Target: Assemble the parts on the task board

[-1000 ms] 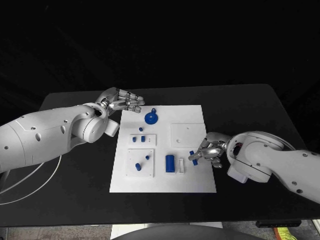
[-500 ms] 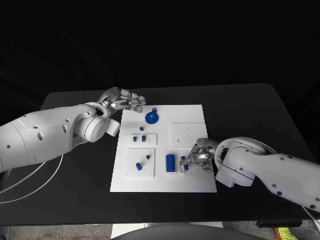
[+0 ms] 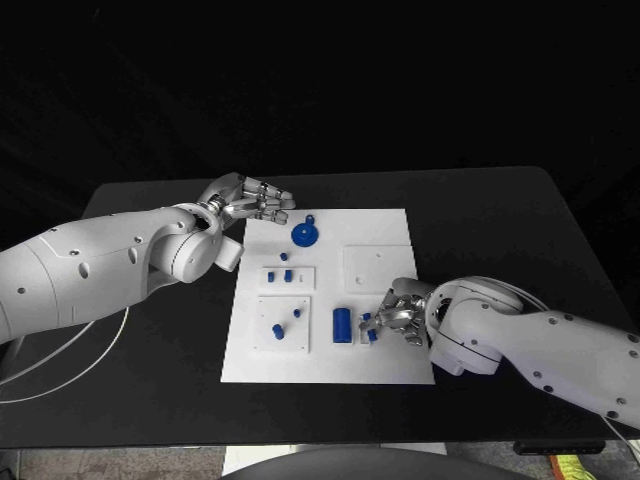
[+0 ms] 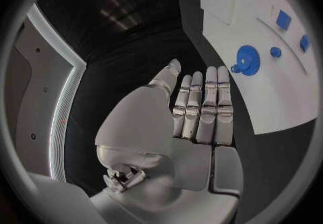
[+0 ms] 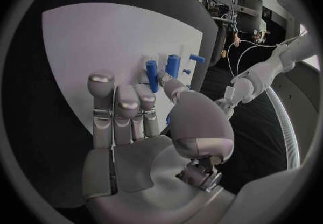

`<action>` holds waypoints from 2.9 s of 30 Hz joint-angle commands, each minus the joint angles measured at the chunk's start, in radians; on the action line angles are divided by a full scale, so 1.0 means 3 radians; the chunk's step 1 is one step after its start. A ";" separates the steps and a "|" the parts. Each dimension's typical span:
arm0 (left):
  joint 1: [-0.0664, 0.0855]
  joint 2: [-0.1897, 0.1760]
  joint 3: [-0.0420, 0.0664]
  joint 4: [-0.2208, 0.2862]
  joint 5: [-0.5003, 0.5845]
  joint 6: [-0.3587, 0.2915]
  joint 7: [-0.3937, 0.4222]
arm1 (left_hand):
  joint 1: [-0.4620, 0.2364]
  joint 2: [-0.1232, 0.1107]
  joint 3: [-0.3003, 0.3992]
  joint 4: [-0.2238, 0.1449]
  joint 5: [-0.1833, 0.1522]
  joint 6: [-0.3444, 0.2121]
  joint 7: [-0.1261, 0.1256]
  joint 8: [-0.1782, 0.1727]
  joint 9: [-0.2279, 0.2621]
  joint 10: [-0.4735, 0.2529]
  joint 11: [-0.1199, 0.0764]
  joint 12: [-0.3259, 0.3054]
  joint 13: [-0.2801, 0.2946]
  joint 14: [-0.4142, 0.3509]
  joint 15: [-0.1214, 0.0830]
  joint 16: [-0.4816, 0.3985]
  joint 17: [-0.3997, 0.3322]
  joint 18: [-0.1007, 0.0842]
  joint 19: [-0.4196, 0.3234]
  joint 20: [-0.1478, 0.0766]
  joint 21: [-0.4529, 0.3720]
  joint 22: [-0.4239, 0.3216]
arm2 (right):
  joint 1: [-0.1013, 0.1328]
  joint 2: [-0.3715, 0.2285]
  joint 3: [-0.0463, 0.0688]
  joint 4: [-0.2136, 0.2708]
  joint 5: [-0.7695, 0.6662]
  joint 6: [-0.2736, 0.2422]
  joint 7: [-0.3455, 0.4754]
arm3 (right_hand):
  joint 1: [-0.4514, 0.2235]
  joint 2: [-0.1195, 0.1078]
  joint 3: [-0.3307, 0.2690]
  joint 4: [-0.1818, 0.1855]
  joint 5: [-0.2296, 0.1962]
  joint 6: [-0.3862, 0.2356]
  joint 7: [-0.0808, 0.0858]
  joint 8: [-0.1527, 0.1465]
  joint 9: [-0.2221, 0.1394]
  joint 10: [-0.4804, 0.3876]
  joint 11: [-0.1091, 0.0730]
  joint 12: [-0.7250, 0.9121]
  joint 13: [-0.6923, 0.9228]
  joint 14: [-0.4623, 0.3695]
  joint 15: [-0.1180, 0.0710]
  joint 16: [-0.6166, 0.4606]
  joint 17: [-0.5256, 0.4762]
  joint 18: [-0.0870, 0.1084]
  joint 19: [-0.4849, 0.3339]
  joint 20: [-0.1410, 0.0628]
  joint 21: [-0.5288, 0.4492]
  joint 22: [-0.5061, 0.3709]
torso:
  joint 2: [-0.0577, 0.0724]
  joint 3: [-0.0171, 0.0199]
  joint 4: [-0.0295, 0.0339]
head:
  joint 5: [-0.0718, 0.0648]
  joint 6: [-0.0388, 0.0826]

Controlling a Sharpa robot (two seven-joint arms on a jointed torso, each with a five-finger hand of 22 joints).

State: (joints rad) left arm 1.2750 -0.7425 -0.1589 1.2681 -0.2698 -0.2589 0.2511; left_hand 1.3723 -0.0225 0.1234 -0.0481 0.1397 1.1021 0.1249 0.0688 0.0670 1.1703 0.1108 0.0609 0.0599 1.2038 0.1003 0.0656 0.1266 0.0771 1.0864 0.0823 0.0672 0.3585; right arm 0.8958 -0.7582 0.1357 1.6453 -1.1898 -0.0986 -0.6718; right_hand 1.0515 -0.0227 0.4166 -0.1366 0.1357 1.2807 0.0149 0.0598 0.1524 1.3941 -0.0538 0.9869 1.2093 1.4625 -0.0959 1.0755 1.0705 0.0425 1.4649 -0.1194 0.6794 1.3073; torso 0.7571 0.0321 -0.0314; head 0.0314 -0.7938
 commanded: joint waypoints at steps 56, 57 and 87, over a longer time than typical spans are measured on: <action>0.0003 -0.0010 0.0002 0.0007 -0.0008 0.0077 -0.0023 | -0.0001 0.0026 -0.0008 0.0035 0.0005 -0.0024 -0.0010 -0.0015 0.0002 -0.0018 0.0002 -0.0001 -0.0002 -0.0026 -0.0003 -0.0011 0.0006 -0.0029 0.0020 -0.0007 0.0022 -0.0021 | -0.0004 0.0008 -0.0053 0.0052 -0.0078 0.0017 0.0082 | 0.0017 -0.0072 -0.0152 0.0305 -0.0137 0.0036 0.0001 0.0014 -0.0064 0.0025 -0.0021 -0.0028 -0.0022 -0.0002 -0.0017 0.0001 -0.0019 -0.0034 0.0165 -0.0016 -0.0001 0.0275 | -0.0001 0.0004 -0.0002 | 0.0044 -0.0038; 0.0003 -0.0011 0.0002 0.0007 -0.0009 0.0078 -0.0025 | -0.0001 0.0026 -0.0008 0.0035 0.0005 -0.0024 -0.0010 -0.0015 0.0002 -0.0018 0.0002 -0.0001 -0.0002 -0.0026 -0.0003 -0.0011 0.0006 -0.0029 0.0020 -0.0007 0.0022 -0.0021 | -0.0004 0.0006 -0.0053 0.0056 -0.0079 0.0017 0.0084 | -0.0008 -0.0078 -0.0147 0.0295 -0.0131 0.0039 0.0001 0.0015 -0.0063 0.0026 -0.0021 -0.0027 -0.0022 -0.0001 -0.0017 0.0000 -0.0021 -0.0034 0.0165 -0.0016 0.0000 0.0275 | -0.0002 0.0004 -0.0002 | 0.0046 -0.0038; 0.0003 -0.0012 0.0002 0.0007 -0.0014 0.0086 -0.0041 | 0.0002 0.0026 -0.0016 0.0052 0.0005 -0.0025 -0.0009 -0.0015 0.0002 -0.0027 0.0004 -0.0002 -0.0002 -0.0033 0.0000 -0.0011 0.0007 -0.0029 0.0023 -0.0005 0.0023 -0.0050 | -0.0004 -0.0007 -0.0053 0.0083 -0.0069 0.0083 0.0086 | -0.0074 -0.0265 -0.0191 0.0558 -0.0249 0.0055 0.0006 0.0015 -0.0067 0.0020 -0.0015 -0.0042 -0.0034 -0.0004 -0.0014 -0.0007 -0.0030 -0.0028 0.0164 -0.0014 -0.0016 0.0271 | -0.0001 0.0002 0.0000 | 0.0063 -0.0050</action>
State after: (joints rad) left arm 1.2752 -0.7467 -0.1591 1.2679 -0.2713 -0.2465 0.2347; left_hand 1.3722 -0.0225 0.1195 -0.0385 0.1397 1.1021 0.1249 0.0688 0.0670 1.1703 0.1108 0.0609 0.0599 1.2038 0.1003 0.0656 0.1279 0.0771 1.0863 0.0822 0.0672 0.3443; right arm 0.8961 -0.7622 0.1204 1.6677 -1.2113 -0.0980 -0.6607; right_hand 1.0298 -0.0956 0.3575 0.0258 0.0646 1.2916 0.0181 0.0599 0.1336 1.4008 -0.0567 0.9779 1.1998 1.4615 -0.0945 1.0755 1.0623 0.0448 1.4649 -0.1194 0.6794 1.3078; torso 0.7569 0.0323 -0.0318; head 0.0496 -0.8080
